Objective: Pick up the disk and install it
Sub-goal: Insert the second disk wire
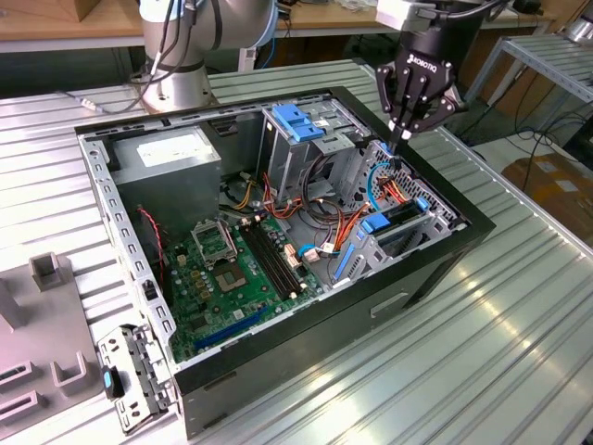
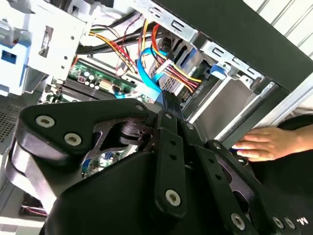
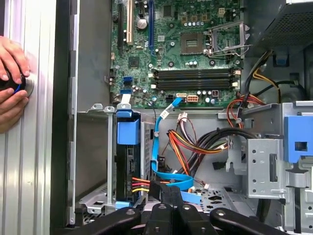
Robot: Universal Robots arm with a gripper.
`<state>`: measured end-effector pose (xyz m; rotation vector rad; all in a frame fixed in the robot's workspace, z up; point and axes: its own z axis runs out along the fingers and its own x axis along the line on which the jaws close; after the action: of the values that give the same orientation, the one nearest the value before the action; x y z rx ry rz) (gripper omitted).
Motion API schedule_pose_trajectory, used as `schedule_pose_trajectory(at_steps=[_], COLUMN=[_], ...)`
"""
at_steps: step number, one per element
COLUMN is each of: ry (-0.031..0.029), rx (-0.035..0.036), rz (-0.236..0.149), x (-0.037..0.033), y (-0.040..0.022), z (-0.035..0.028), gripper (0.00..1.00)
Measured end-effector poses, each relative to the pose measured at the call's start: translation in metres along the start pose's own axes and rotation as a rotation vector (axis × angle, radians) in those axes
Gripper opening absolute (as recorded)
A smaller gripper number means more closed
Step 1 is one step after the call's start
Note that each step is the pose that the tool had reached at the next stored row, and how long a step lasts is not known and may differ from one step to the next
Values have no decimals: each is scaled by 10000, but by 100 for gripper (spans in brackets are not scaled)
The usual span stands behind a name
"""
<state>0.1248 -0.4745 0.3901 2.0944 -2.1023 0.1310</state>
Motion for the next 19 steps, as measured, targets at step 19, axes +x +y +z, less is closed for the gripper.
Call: schedule_pose_trajectory(at_steps=[19], ry=[963], rx=[-1], rz=[56], x=[-94], y=[-11], z=[205], gripper=[11])
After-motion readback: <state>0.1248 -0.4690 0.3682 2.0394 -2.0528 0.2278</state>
